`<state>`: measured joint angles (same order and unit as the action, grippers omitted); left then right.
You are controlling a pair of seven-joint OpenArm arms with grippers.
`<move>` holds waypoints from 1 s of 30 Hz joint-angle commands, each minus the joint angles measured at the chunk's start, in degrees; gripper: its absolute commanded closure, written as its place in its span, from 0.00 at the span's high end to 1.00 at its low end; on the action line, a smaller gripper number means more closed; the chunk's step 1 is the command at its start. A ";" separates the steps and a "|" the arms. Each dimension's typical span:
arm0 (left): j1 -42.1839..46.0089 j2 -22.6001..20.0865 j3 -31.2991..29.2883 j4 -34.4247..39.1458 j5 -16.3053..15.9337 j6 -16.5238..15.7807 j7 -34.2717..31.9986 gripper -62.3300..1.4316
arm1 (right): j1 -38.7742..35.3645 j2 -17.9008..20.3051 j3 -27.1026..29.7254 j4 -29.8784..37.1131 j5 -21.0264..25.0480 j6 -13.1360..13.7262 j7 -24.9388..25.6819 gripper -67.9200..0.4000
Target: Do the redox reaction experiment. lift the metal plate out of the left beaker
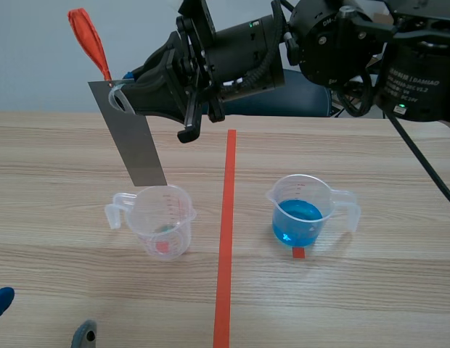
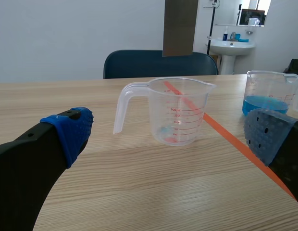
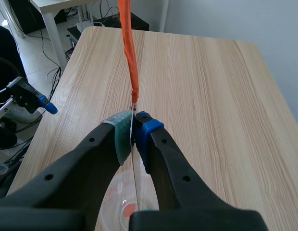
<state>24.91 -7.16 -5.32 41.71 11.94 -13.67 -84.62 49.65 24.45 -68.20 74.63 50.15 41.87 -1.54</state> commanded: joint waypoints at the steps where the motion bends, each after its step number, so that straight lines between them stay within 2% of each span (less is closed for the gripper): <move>1: -0.02 -0.50 -0.44 0.44 -0.31 -0.17 -0.87 1.00 | 1.55 0.02 0.81 0.59 0.85 0.83 0.81 0.01; 30: -0.02 -0.48 -0.44 0.44 -0.31 -0.17 -0.87 1.00 | 1.49 0.02 0.81 0.59 2.62 0.85 0.59 0.01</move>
<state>24.91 -7.16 -5.32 41.71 11.94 -13.67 -84.62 49.65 24.45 -68.20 74.63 51.86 41.87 -1.78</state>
